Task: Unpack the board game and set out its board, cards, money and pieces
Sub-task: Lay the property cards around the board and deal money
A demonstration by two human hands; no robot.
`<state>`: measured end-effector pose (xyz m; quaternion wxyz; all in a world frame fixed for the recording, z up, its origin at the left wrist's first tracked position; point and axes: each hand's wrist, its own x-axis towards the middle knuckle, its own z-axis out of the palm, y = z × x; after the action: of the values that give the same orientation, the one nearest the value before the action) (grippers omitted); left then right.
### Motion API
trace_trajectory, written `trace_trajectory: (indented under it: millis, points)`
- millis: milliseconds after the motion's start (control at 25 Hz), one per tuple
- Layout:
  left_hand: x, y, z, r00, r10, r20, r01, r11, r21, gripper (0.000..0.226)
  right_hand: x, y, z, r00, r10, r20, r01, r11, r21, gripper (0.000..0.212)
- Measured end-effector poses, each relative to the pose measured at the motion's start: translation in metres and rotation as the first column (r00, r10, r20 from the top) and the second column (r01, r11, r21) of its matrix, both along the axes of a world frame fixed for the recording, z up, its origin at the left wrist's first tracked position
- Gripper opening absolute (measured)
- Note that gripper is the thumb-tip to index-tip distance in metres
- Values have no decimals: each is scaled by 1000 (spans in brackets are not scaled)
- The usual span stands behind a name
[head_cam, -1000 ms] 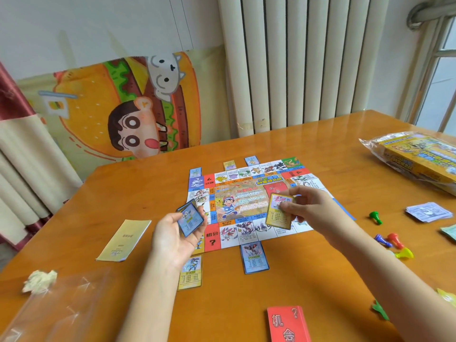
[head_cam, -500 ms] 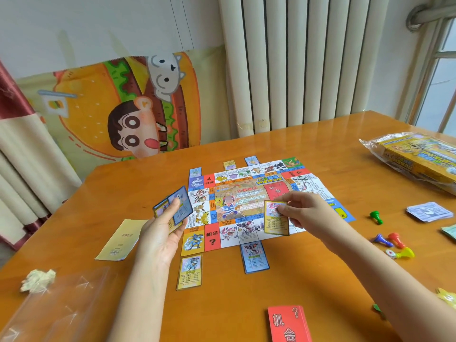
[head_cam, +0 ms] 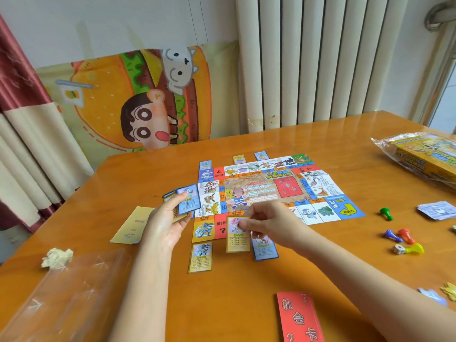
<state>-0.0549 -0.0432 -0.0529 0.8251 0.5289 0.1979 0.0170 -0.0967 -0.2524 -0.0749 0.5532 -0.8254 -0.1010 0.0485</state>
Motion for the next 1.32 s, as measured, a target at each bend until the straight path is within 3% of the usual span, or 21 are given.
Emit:
trace_trajectory:
  millis: [200, 440, 800, 1320]
  points:
    - [3, 1, -5, 1000, 2, -7, -2, 1000, -7, 10, 6, 20, -5, 998, 14, 54, -1, 970, -245, 13]
    - [3, -2, -10, 1000, -29, -1, 29, 999, 21, 12, -1, 19, -13, 990, -25, 139, 88, 878, -471, 32]
    - [0, -8, -9, 999, -48, 11, 47, 998, 45, 14, -3, 15, -17, 967, -135, 216, 229, 830, -509, 56]
    - [-8, -13, -7, 989, -140, 45, 133, 982, 134, 12, -1, 14, -19, 964, -155, 215, 246, 824, -511, 60]
